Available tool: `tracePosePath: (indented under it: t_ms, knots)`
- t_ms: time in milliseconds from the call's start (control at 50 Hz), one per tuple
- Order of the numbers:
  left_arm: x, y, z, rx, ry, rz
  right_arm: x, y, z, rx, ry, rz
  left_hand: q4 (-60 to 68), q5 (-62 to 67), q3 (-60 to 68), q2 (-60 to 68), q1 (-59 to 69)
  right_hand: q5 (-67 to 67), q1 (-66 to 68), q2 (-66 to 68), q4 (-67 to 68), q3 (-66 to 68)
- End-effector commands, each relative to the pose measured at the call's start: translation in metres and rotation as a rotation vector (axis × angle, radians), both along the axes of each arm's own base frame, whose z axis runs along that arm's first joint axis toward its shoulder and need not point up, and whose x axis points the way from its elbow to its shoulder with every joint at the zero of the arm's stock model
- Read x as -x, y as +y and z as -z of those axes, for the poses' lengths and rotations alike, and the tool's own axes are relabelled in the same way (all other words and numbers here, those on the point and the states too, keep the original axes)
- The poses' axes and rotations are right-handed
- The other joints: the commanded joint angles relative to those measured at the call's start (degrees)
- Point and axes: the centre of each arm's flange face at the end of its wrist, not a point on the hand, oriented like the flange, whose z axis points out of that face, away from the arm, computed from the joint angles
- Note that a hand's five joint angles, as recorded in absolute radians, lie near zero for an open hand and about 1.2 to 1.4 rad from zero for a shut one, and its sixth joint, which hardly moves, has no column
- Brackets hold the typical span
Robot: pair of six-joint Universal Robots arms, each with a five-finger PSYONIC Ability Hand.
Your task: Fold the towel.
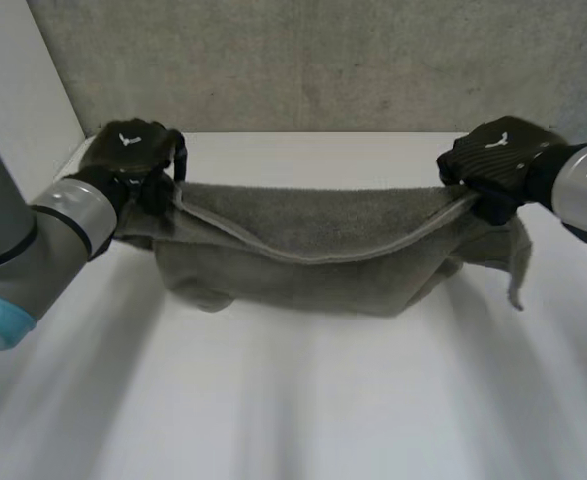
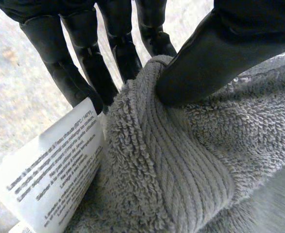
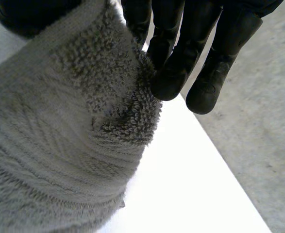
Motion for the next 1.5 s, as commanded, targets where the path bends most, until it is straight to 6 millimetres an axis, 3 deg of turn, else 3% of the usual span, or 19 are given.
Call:
tracePosePath:
  t_ms: [20,100,180,260,360,380,400,420,460,480,520,580,620,680,820,920,1020,1240,1500]
  knots:
    - [0.011,-0.045,-0.013,0.12,-0.005,-0.008,-0.038,-0.034,0.002,0.202,-0.016,0.002,-6.99,-16.68,-8.47,-6.02,-2.0,3.32,4.47,5.65,2.84,2.8]
    - [0.017,-0.06,-0.045,0.281,0.057,-0.012,-0.053,-0.051,-0.022,0.454,-0.119,0.044,-6.99,-16.68,-8.47,-6.02,-2.0,3.32,4.47,5.65,2.84,2.8]
    - [0.025,-0.062,-0.105,0.587,0.266,0.011,-0.055,-0.05,-0.077,0.873,-0.334,0.106,-6.99,-16.68,-8.47,-6.02,-2.0,3.32,4.47,5.65,2.84,2.8]
    - [0.015,-0.056,-0.123,0.596,0.358,0.019,-0.052,-0.043,-0.081,0.876,-0.336,0.093,-6.99,-16.68,-8.47,-6.02,-2.0,3.32,4.47,5.65,2.84,2.8]
    - [0.012,-0.058,-0.095,0.461,0.354,0.014,-0.051,-0.04,-0.04,0.634,-0.221,0.047,-6.99,-16.68,-8.47,-6.02,-2.0,3.32,4.47,5.65,2.84,2.8]
    - [0.012,-0.059,-0.076,0.394,0.332,0.007,-0.051,-0.04,-0.04,0.633,-0.22,0.047,-6.99,-16.68,-8.47,-6.02,-2.0,3.32,4.47,5.65,2.84,2.8]
    - [0.012,-0.058,-0.055,0.323,0.303,0.0,-0.052,-0.04,-0.02,0.547,-0.184,0.033,-6.99,-16.68,-8.47,-6.02,-2.0,3.32,4.47,5.65,2.84,2.8]
    - [0.012,-0.058,-0.055,0.323,0.303,-0.001,-0.052,-0.04,-0.02,0.546,-0.183,0.033,-6.99,-16.68,-8.47,-6.02,-2.0,3.32,4.47,5.65,2.84,2.8]
    - [0.011,-0.054,-0.015,0.203,0.235,-0.017,-0.053,-0.036,0.018,0.377,-0.11,0.013,-6.99,-16.68,-8.47,-6.02,-2.0,3.32,4.47,5.65,2.84,2.8]
    - [0.011,-0.054,-0.015,0.202,0.235,-0.017,-0.053,-0.036,0.018,0.376,-0.11,0.013,-6.99,-16.68,-8.47,-6.02,-2.0,3.32,4.47,5.65,2.84,2.8]
    - [0.008,-0.044,0.031,0.086,0.139,-0.029,-0.05,-0.029,0.058,0.215,-0.045,0.007,-6.99,-16.68,-8.47,-6.02,-2.0,3.32,4.47,5.65,2.84,2.8]
    - [0.006,-0.038,0.051,0.041,0.085,-0.03,-0.048,-0.025,0.079,0.139,-0.008,0.005,-6.99,-16.68,-8.47,-6.02,-2.0,3.32,4.47,5.65,2.84,2.8]
    - [0.003,-0.025,0.085,-0.022,-0.025,-0.022,-0.044,-0.019,0.119,0.02,0.065,-0.002,-6.99,-16.68,-8.47,-6.02,-2.0,3.32,4.47,5.65,2.84,2.8]
    - [0.0,-0.012,0.107,-0.061,-0.118,-0.009,-0.041,-0.014,0.147,-0.054,0.121,-0.004,-7.3,-17.0,-8.78,-6.33,-2.31,3.32,4.47,5.65,2.84,2.8]
    - [-0.004,0.006,0.118,-0.08,-0.206,0.005,-0.037,-0.007,0.165,-0.109,0.148,-0.003,-13.53,-23.22,-15.01,-12.56,-8.53,3.32,4.47,5.65,2.84,2.8]
    - [-0.006,0.012,0.101,-0.043,-0.202,0.004,-0.036,-0.005,0.157,-0.096,0.137,0.001,-28.16,-37.86,-29.64,-27.19,-23.17,2.7,3.86,5.04,2.22,2.19]
    - [-0.01,0.023,0.086,-0.034,-0.201,0.008,-0.033,0.003,0.144,-0.079,0.13,0.008,-44.29,-53.98,-45.77,-43.32,-39.3,-13.74,-12.59,-11.4,-14.22,-14.26]
    - [-0.022,0.015,0.085,-0.055,-0.205,-0.025,-0.029,0.015,0.147,-0.103,0.137,0.006,-45.32,-55.01,-46.8,-44.35,-40.33,-21.02,-19.86,-18.68,-21.49,-21.53]
    - [-0.029,-0.007,0.106,-0.062,-0.289,0.02,-0.026,0.022,0.152,-0.126,0.145,0.003,-43.64,-53.33,-45.12,-42.67,-38.64,-20.51,-19.35,-18.17,-20.99,-21.03]
